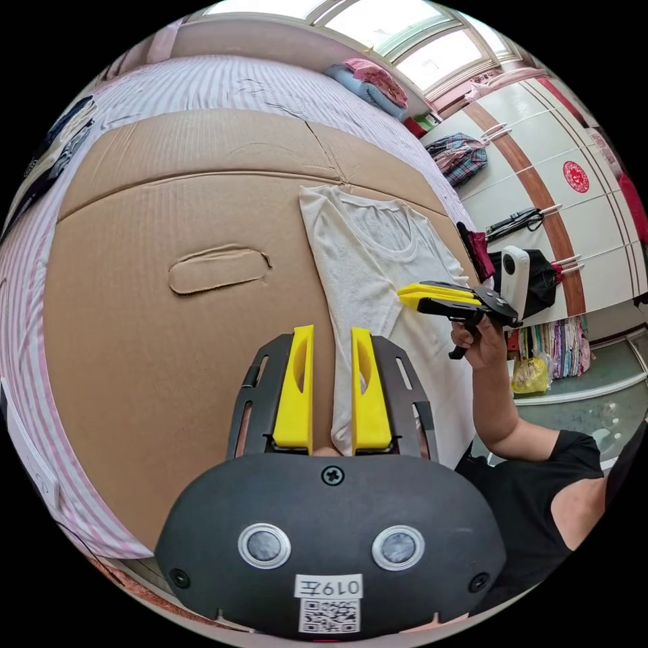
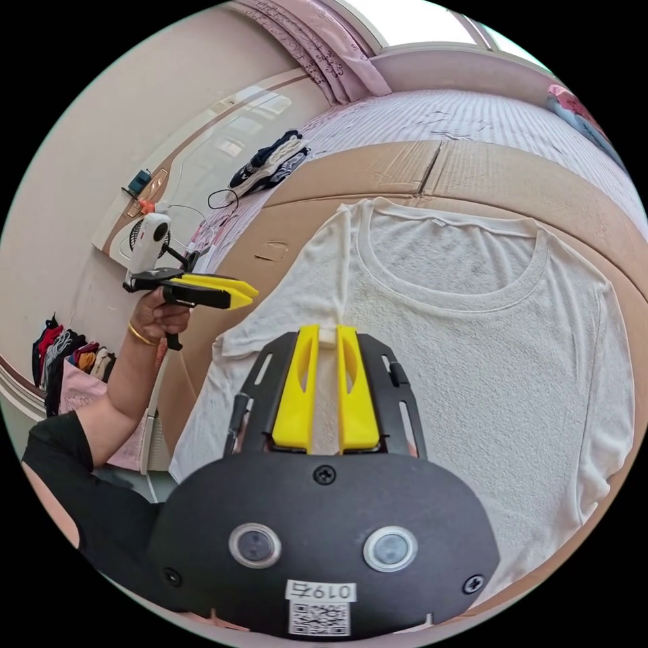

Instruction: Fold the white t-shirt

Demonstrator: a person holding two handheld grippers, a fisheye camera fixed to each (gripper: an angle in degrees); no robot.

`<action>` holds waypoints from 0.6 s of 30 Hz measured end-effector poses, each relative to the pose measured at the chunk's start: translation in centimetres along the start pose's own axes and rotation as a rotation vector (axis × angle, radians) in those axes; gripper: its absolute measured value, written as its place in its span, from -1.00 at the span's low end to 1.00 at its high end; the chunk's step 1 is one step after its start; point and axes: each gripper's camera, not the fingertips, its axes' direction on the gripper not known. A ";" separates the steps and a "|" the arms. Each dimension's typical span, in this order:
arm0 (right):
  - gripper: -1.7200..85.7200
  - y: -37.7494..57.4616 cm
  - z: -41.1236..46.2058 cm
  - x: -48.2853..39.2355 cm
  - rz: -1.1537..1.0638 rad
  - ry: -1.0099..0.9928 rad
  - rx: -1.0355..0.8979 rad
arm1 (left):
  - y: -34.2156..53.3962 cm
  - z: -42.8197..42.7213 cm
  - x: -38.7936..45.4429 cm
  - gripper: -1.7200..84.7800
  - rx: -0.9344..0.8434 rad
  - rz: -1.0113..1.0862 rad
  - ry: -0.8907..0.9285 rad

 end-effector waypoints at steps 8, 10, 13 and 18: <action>-0.83 1.7 0.6 0.7 0.022 -0.001 0.016 | 2.8 0.0 0.2 -0.87 -0.022 -0.008 0.034; -0.83 2.2 0.8 1.0 0.033 -0.001 0.019 | 3.6 -0.2 0.1 -0.90 -0.032 -0.007 0.055; -0.84 3.1 1.7 1.5 0.047 -0.005 0.005 | 4.7 -0.4 0.4 -0.92 -0.033 -0.005 0.049; -0.92 4.8 3.5 1.8 0.049 -0.013 0.005 | 6.4 -0.7 1.3 -0.92 -0.041 0.001 0.052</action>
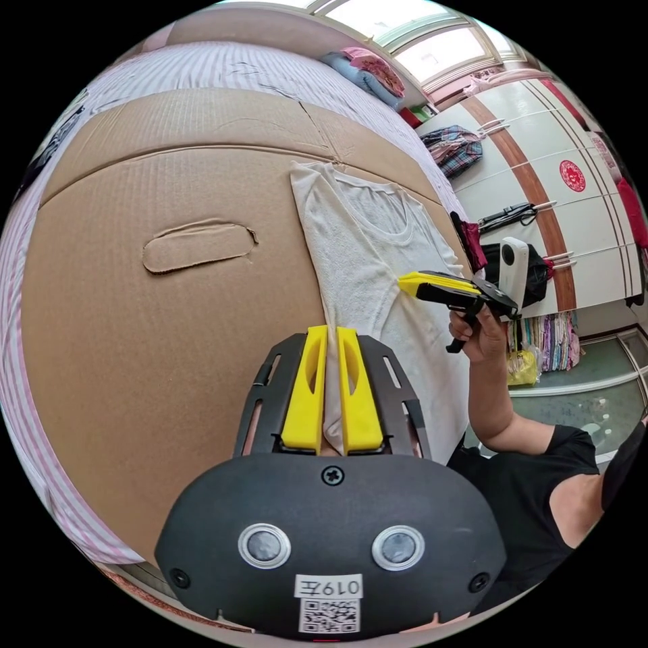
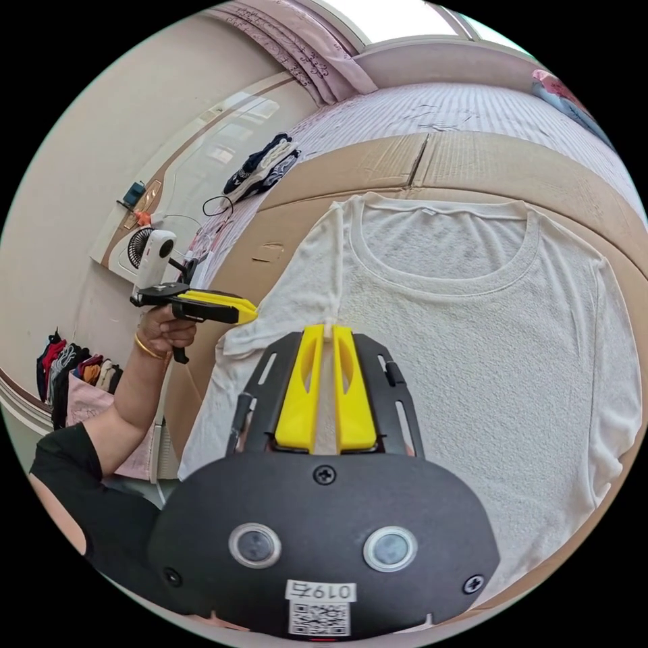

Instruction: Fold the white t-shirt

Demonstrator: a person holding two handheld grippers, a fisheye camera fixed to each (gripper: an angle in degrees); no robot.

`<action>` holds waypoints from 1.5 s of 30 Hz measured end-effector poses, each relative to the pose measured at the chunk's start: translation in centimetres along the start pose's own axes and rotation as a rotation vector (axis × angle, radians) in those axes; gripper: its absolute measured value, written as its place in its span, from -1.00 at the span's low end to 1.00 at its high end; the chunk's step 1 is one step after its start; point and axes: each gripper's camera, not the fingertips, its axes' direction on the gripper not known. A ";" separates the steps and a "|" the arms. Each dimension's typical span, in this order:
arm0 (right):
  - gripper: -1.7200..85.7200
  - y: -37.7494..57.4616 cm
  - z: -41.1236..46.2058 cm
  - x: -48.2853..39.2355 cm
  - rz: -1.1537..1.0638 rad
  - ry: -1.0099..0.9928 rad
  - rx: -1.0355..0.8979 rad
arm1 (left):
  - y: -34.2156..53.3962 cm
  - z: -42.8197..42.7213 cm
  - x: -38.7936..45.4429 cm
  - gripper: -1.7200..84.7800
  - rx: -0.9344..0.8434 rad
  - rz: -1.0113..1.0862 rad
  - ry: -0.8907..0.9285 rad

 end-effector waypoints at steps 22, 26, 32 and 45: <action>-0.84 14.3 6.3 -8.7 -0.343 0.155 0.188 | 20.8 -3.6 15.4 -0.80 0.293 0.355 -0.351; -0.79 16.6 12.0 -12.3 -0.439 0.222 0.101 | 23.8 -1.1 20.2 -0.80 0.267 0.475 -0.539; -0.74 18.8 18.8 -16.2 -0.593 0.298 0.059 | 25.9 2.8 26.0 -0.83 0.187 0.639 -0.825; -0.76 22.8 30.0 -17.4 -0.767 0.499 0.043 | 29.1 3.6 28.3 -0.93 0.192 0.559 -0.746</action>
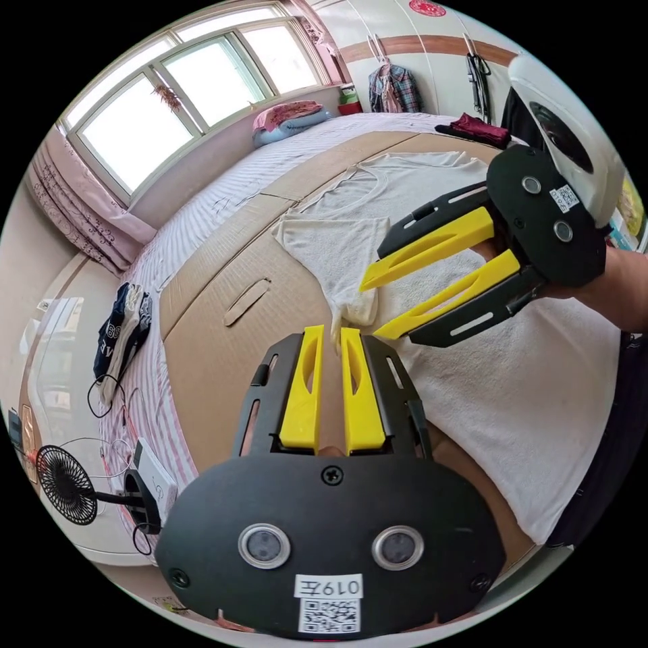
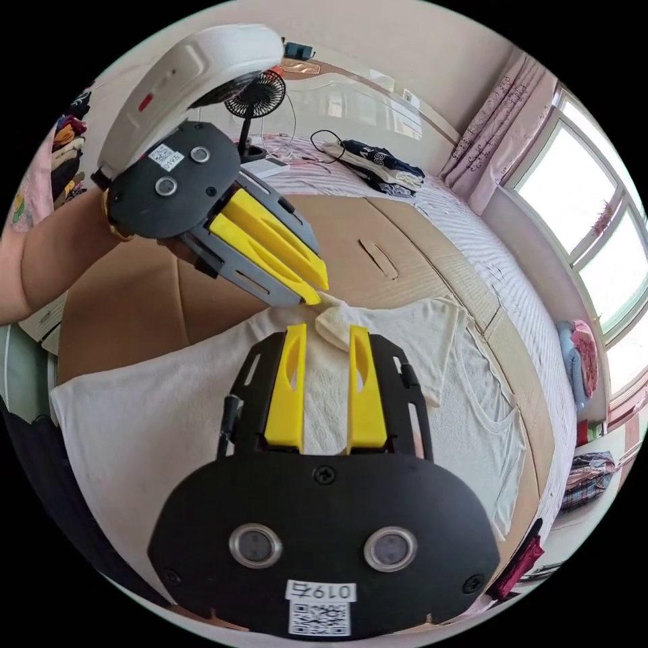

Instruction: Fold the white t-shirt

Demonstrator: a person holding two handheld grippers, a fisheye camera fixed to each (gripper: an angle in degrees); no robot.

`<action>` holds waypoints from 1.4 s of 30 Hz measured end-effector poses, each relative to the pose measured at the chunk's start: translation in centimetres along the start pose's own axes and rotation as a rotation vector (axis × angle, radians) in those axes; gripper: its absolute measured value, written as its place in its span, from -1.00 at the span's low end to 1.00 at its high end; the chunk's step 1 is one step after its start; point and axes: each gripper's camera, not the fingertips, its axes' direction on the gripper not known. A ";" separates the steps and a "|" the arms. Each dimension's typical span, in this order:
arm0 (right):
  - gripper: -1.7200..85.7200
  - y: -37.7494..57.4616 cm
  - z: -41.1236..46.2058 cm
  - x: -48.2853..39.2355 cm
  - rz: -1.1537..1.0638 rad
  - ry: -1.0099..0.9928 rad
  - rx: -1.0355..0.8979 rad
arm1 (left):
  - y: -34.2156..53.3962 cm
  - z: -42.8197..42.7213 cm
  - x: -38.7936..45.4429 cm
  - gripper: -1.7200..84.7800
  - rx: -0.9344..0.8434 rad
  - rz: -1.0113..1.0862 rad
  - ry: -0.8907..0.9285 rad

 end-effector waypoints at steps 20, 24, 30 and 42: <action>-0.95 3.6 7.7 -4.6 -0.051 0.109 0.006 | 0.6 -3.4 7.0 -0.93 0.012 0.112 -0.083; -0.95 4.1 8.6 -4.6 -0.044 0.117 0.025 | -0.2 -3.7 7.8 -0.92 0.015 0.126 -0.105; -0.95 5.1 10.2 -4.3 -0.043 0.111 0.034 | -1.3 -3.0 8.5 -0.93 0.006 0.127 -0.106; -0.96 6.9 14.7 -5.4 -0.137 0.112 -0.014 | -0.8 -2.3 10.5 -0.94 -0.028 0.103 -0.199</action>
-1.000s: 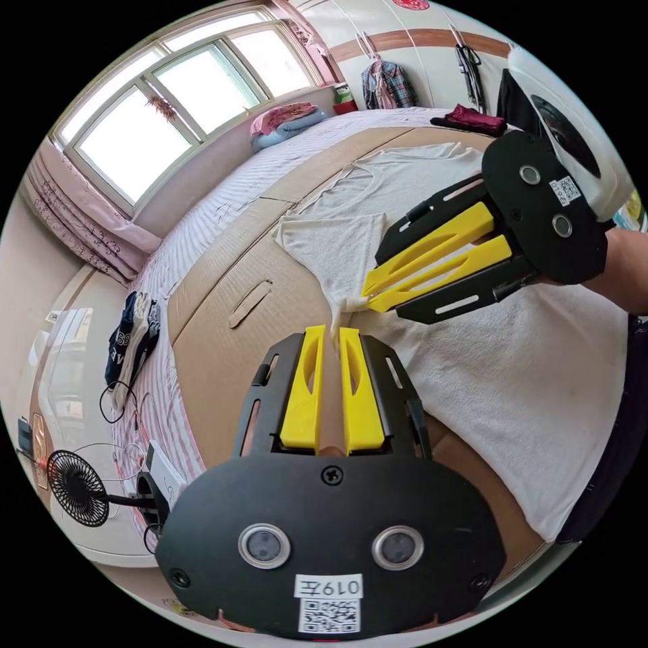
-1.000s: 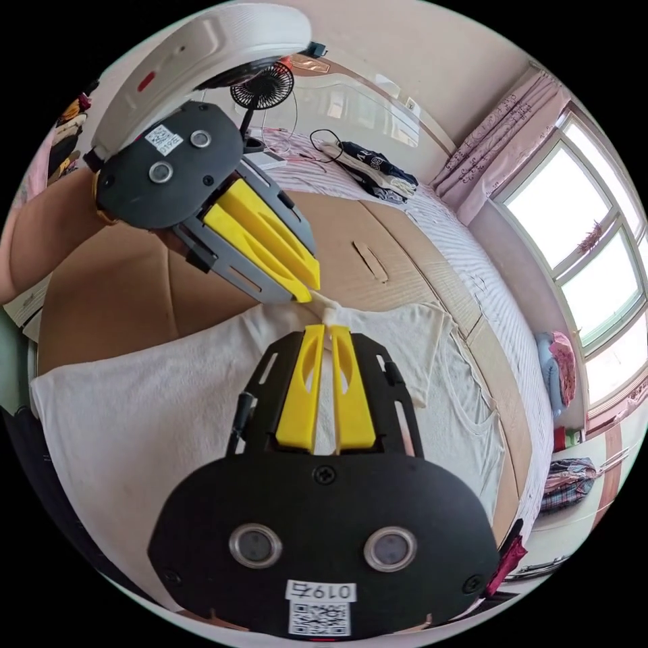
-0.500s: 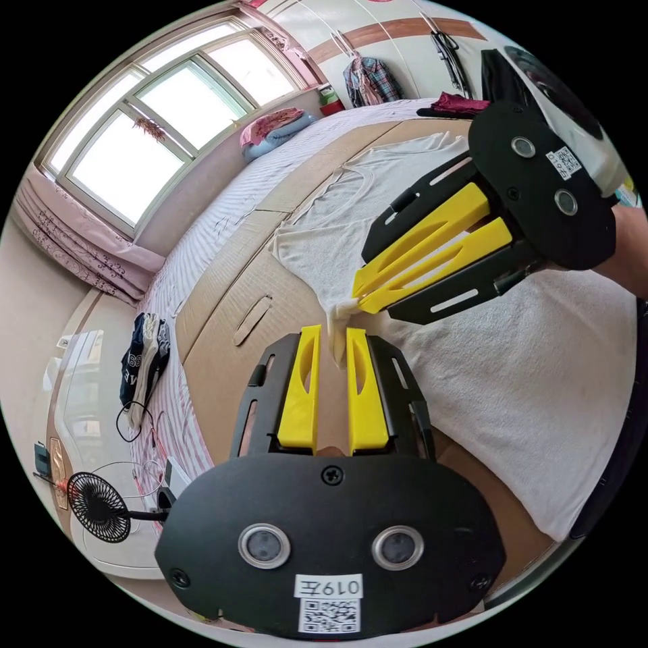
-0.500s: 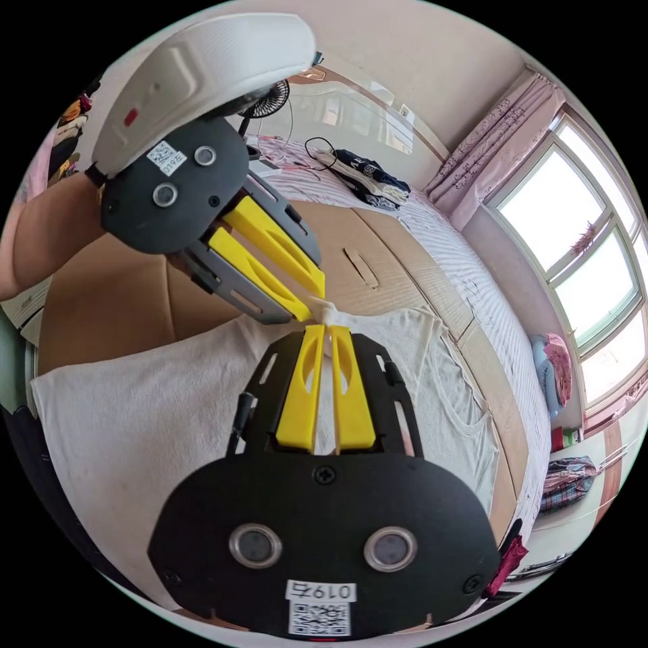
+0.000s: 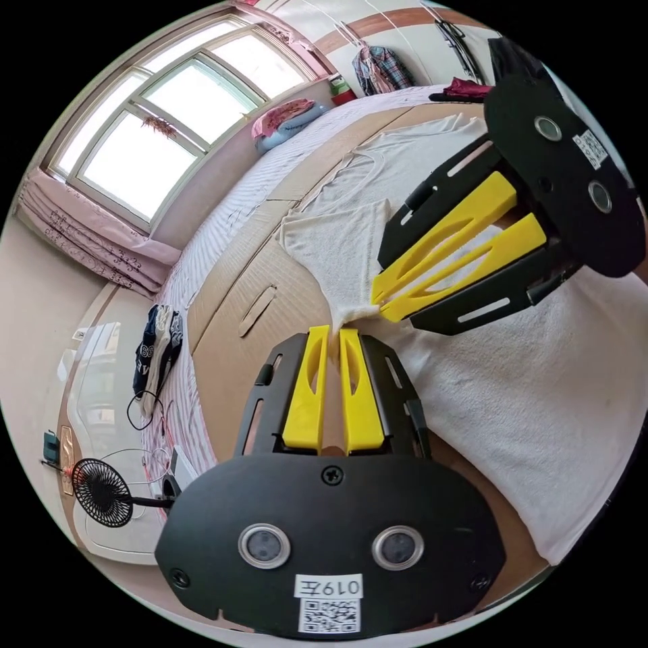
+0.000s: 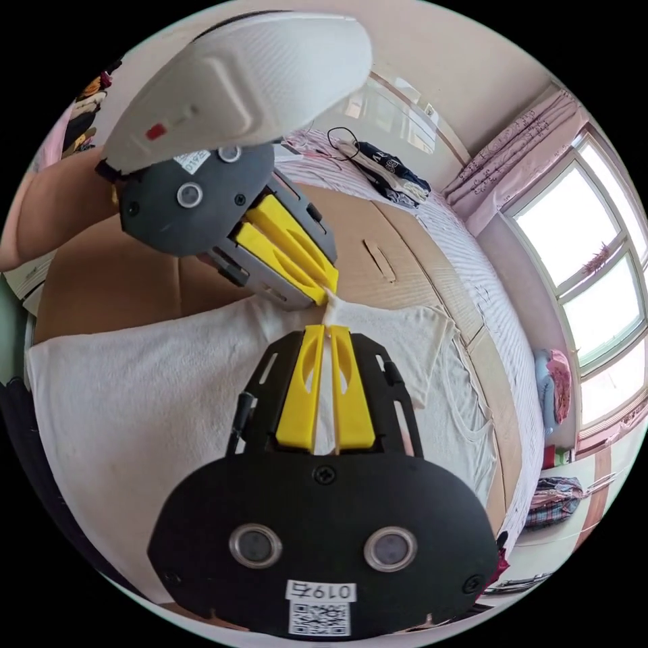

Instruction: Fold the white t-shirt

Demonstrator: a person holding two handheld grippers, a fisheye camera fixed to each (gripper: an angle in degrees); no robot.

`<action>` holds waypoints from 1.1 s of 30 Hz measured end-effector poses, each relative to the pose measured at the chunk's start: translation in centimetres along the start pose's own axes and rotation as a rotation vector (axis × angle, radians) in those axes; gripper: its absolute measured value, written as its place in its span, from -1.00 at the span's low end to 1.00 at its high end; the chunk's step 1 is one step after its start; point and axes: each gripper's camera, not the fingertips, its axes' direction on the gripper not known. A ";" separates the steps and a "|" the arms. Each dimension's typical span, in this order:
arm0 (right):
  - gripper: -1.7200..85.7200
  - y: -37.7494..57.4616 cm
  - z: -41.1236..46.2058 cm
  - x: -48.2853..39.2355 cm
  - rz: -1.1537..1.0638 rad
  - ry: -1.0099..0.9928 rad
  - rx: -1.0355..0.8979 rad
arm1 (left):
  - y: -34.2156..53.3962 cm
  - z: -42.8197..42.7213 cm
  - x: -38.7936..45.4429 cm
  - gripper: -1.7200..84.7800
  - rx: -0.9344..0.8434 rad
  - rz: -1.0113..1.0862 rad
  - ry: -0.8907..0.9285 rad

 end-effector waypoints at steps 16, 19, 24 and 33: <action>-0.96 0.9 3.0 -0.7 -0.025 0.057 -0.009 | -0.5 -2.2 1.4 -0.94 0.008 0.143 -0.075; -0.96 1.1 3.3 -0.8 -0.020 0.053 -0.006 | -0.6 -2.2 1.5 -0.94 0.002 0.149 -0.106; -0.96 1.4 3.9 -1.5 -0.035 0.042 0.001 | -0.3 -1.3 1.6 -0.95 -0.026 0.163 -0.095; -0.96 1.3 4.8 -5.1 -0.200 0.190 -0.035 | 0.5 -1.0 -0.1 -0.95 0.015 0.136 -0.032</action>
